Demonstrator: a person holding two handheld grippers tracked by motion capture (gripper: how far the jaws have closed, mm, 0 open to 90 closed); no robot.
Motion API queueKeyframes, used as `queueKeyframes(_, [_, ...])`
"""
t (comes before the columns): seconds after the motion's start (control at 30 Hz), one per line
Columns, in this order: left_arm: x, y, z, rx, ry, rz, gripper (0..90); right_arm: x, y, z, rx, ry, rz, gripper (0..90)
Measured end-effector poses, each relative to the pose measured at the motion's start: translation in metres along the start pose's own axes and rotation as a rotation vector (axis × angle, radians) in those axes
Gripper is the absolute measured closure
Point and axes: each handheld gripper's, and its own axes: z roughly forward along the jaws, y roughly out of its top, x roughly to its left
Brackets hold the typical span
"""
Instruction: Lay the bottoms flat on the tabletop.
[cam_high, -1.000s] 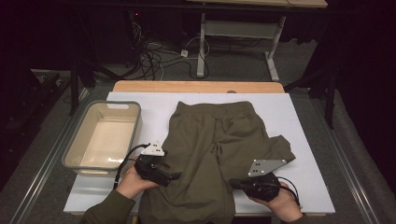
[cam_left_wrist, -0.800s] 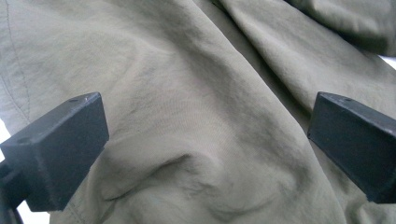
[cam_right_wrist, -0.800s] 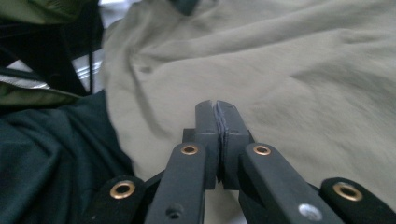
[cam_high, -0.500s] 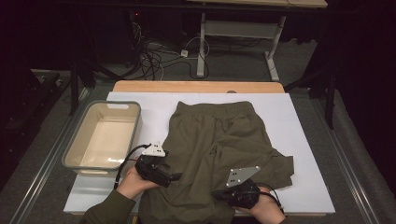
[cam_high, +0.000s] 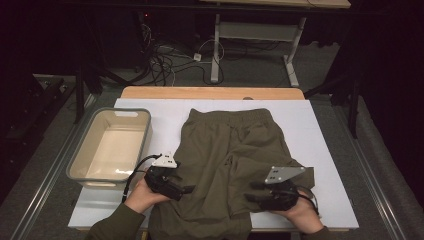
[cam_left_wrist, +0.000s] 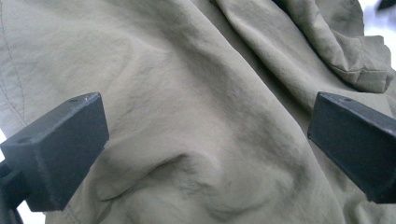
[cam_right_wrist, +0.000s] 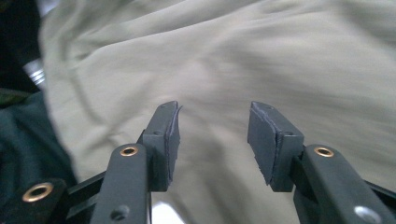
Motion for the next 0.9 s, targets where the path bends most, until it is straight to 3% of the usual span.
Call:
queueKeyframes(0.1, [0.0, 0.0, 0.0, 0.0, 0.0, 0.001, 0.0, -0.014, -0.001, -0.014, -0.017, -0.037, 0.044, 53.6])
queueKeyframes(0.17, [0.0, 0.0, 0.0, -0.001, -0.001, 0.001, 0.0, -0.035, -0.007, -0.037, -0.043, -0.114, 0.098, 54.4])
queueKeyframes(0.47, [0.0, 0.0, 0.0, 0.003, -0.003, 0.003, 0.0, -0.072, -0.034, -0.078, -0.052, -0.269, 0.19, 56.5])
queueKeyframes(0.57, [0.0, 0.0, 0.001, 0.006, -0.004, 0.005, 0.0, -0.081, -0.042, -0.08, -0.043, -0.286, 0.216, 59.2])
queueKeyframes(0.7, [0.0, 0.0, 0.001, 0.006, -0.003, 0.005, 0.0, -0.09, -0.05, -0.07, 0.002, -0.289, 0.238, 64.8])
queueKeyframes(0.8, [0.0, 0.0, 0.001, 0.007, -0.005, 0.006, 0.0, -0.093, -0.052, -0.062, 0.027, -0.297, 0.222, 61.6])
queueKeyframes(0.9, [0.0, 0.0, 0.001, 0.007, -0.006, 0.006, 0.0, -0.096, -0.05, -0.065, 0.001, -0.308, 0.23, 58.0])
